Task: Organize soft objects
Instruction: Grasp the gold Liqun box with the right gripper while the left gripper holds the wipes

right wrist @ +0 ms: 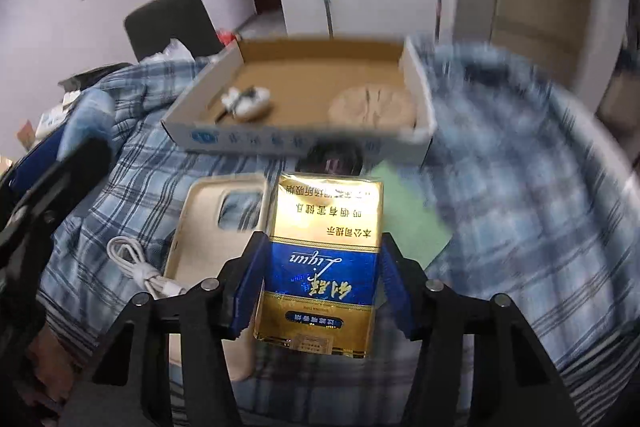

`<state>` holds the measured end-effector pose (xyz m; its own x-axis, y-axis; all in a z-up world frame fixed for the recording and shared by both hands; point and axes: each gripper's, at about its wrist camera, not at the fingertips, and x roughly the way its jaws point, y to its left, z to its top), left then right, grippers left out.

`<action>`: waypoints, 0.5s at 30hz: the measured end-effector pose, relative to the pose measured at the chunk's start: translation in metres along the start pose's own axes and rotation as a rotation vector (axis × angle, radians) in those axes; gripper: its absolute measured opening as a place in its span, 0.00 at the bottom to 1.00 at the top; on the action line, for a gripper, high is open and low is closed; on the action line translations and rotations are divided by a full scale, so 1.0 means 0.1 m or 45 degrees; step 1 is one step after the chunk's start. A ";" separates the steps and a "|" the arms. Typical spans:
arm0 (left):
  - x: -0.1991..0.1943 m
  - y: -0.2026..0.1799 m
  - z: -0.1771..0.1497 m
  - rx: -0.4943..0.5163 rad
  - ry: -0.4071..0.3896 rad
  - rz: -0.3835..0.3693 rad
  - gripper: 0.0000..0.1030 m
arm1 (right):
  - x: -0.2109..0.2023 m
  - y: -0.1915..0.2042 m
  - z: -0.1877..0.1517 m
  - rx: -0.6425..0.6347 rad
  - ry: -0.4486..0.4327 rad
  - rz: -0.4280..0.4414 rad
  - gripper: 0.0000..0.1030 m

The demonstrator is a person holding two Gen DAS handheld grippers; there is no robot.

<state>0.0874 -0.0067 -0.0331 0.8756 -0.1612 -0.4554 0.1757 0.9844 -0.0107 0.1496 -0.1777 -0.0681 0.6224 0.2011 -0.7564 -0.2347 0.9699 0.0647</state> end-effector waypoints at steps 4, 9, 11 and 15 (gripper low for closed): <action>-0.02 0.01 0.01 -0.009 -0.012 0.002 0.68 | -0.30 0.01 0.09 -0.144 -0.218 -0.054 0.52; -0.05 -0.01 0.01 0.006 -0.029 -0.006 0.68 | -0.41 0.00 0.05 -0.237 -0.351 -0.071 0.52; -0.05 -0.02 0.01 0.008 -0.027 -0.004 0.68 | -0.41 -0.02 0.02 -0.224 -0.352 -0.034 0.52; -0.06 0.00 0.01 -0.010 -0.031 -0.003 0.68 | -0.47 -0.02 0.02 -0.222 -0.392 -0.028 0.53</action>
<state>0.0828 -0.0058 -0.0298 0.8860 -0.1648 -0.4334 0.1740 0.9846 -0.0187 0.1222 -0.1885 -0.0315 0.8186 0.2381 -0.5226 -0.3260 0.9419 -0.0815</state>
